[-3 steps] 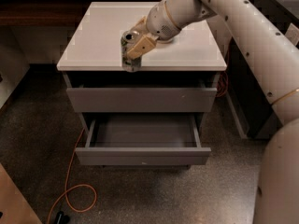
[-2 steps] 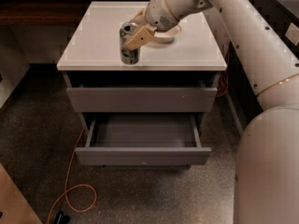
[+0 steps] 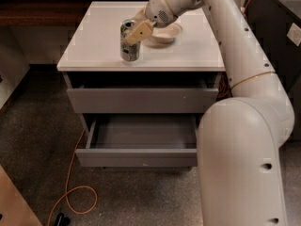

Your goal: Pick 7up can from middle drawer and place on counter

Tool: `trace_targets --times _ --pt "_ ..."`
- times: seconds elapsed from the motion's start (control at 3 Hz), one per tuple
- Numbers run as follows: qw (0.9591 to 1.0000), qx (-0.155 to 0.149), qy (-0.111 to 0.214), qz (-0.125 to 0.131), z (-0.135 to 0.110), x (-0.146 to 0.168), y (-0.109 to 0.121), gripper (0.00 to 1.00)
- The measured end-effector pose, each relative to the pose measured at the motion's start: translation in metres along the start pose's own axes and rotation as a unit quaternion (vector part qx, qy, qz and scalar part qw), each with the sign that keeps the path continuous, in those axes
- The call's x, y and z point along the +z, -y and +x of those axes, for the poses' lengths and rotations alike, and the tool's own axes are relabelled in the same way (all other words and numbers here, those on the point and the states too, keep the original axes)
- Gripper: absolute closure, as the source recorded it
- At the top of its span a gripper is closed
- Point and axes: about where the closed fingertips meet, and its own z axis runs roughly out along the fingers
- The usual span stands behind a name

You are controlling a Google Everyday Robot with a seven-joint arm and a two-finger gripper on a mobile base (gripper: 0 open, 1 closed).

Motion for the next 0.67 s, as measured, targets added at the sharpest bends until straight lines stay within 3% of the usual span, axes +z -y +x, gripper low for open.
trace_targets --times 0.67 --pt "0.9991 0.037 -0.014 -0.014 0.0128 0.0173 0.0155 0.59"
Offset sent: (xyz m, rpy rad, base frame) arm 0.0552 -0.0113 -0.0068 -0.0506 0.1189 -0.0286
